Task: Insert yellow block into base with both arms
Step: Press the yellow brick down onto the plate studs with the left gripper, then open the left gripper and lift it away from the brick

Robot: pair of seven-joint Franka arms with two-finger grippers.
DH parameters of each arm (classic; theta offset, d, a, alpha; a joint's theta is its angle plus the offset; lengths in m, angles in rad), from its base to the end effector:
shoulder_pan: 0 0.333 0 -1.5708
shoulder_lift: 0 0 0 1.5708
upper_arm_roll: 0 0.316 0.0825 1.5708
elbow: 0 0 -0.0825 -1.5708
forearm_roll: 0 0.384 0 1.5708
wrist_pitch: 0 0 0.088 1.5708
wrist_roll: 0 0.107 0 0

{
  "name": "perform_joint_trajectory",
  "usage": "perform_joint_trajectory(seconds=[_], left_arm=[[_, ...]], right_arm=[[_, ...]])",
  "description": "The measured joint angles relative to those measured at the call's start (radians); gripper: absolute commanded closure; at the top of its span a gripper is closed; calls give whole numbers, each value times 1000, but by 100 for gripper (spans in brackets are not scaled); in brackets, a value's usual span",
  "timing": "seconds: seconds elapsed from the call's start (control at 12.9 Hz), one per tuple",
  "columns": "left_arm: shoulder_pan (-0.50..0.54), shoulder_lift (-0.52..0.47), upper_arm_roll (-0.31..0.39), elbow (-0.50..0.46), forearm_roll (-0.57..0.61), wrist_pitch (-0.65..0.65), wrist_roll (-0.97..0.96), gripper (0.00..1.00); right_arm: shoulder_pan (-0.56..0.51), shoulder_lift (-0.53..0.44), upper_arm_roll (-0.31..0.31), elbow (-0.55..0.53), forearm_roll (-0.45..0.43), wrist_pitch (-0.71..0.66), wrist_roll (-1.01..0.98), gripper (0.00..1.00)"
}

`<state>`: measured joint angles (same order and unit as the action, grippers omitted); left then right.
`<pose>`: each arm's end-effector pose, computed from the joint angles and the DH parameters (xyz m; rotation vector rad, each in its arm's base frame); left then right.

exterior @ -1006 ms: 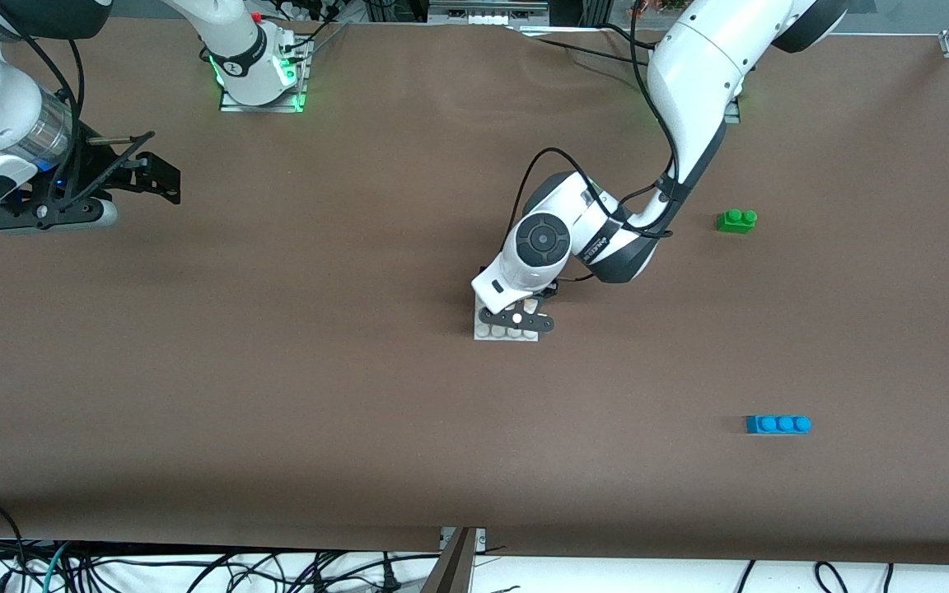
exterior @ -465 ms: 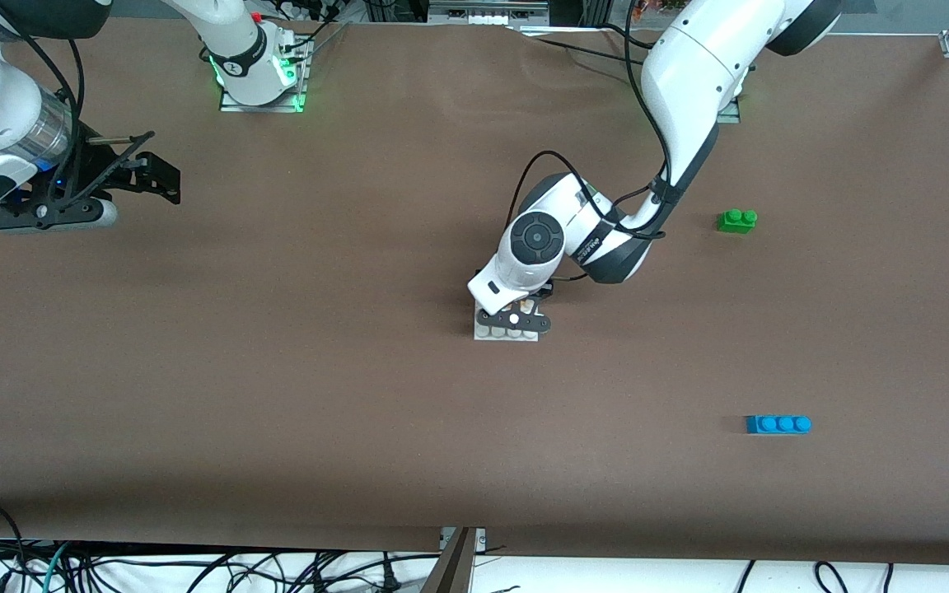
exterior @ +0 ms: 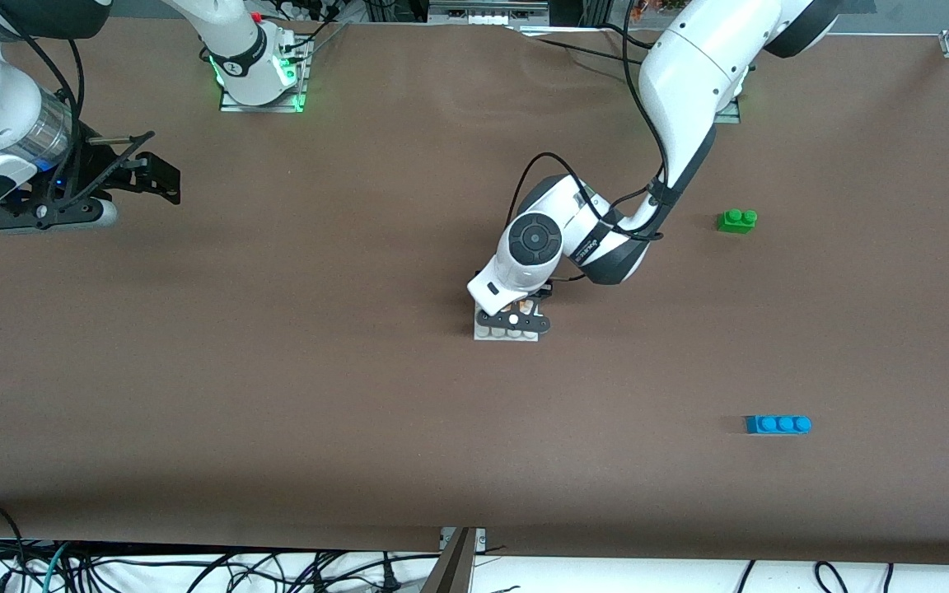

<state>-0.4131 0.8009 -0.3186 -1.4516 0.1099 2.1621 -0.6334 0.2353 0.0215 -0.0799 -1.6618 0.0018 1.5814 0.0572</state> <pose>0.5620 -0.4437 0.2218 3.0564 -0.1172 -0.1951 0.5499 0.0868 0.5707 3.1231 0.1532 -0.1585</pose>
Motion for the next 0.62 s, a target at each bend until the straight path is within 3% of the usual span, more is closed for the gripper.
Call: perform_joint_trajectory(seconds=[0.39,0.62], left_arm=[[-1,-2,1,21,0,0,-5,0],[15,-53,6,50,0,-54,-9,0]], right_arm=[[0,0,0,0,0,0,0,1],[0,0,0,0,0,0,0,1]])
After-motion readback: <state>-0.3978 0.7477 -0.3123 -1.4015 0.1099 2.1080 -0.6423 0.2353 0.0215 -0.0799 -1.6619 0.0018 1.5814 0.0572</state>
